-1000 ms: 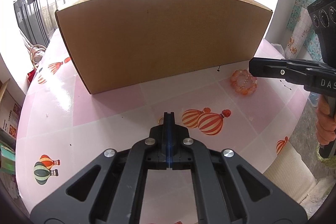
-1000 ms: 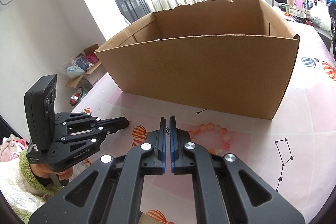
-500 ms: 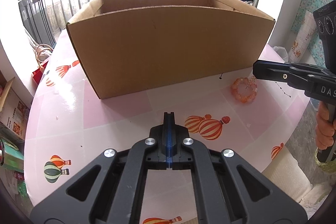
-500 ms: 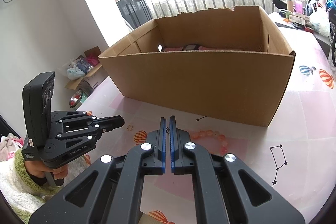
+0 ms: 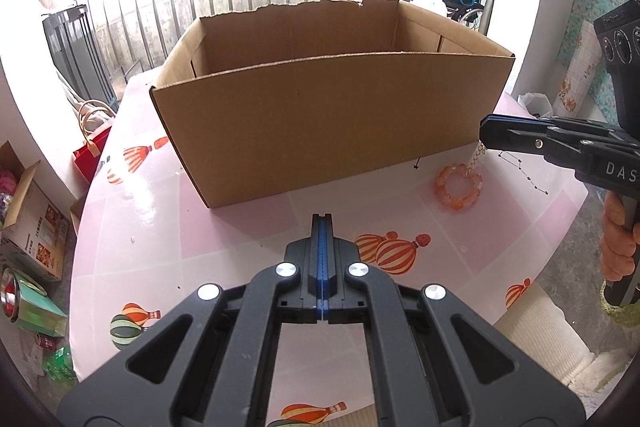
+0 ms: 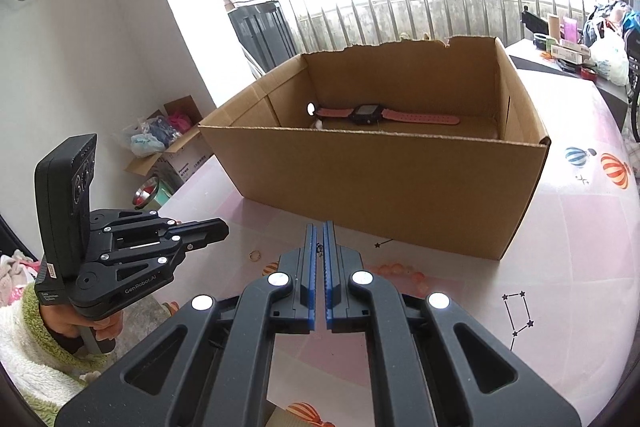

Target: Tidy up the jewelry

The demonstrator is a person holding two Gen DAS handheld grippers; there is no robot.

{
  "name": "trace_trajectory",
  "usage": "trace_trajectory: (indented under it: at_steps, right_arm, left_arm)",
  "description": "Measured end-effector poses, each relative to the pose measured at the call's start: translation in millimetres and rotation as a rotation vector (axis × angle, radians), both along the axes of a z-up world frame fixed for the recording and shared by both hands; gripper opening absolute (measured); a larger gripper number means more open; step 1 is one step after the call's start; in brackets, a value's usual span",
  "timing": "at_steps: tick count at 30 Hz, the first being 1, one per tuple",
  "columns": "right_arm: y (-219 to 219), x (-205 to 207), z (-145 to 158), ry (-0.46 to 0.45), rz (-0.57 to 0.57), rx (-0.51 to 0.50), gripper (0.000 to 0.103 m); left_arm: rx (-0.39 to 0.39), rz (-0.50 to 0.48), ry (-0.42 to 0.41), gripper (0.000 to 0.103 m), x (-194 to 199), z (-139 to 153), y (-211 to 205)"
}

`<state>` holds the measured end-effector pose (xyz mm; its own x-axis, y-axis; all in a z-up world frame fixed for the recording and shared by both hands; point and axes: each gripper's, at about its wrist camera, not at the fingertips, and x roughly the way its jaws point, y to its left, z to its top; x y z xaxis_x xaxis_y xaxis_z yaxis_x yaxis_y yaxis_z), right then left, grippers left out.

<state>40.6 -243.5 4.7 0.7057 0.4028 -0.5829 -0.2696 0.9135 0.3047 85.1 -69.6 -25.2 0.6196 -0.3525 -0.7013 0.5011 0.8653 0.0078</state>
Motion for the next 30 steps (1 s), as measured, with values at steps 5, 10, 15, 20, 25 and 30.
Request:
trace_trajectory:
  at_steps: [5, 10, 15, 20, 25, 30]
  right_arm:
    - [0, -4, 4, -0.013, 0.003, -0.001, 0.004]
    - [0, -5, 10, -0.026, 0.007, -0.003, 0.004]
    - [-1, -6, 17, -0.043, 0.010, -0.005, 0.004]
    - [-3, -5, 25, -0.065, 0.013, -0.006, 0.004]
    - [-8, 2, 40, -0.090, 0.013, -0.005, 0.004]
    - [-16, 17, 67, -0.131, 0.018, -0.011, 0.004]
  left_arm:
    - [0.006, 0.000, -0.019, 0.000, -5, 4, 1]
    - [0.010, 0.002, -0.035, 0.000, -6, 8, 0]
    - [0.012, 0.001, -0.054, 0.000, -8, 15, -1]
    - [0.008, -0.008, -0.084, 0.000, -8, 28, -3]
    - [-0.021, -0.038, -0.128, 0.000, -3, 54, -3]
    - [-0.078, -0.080, -0.165, 0.000, 15, 86, -3]
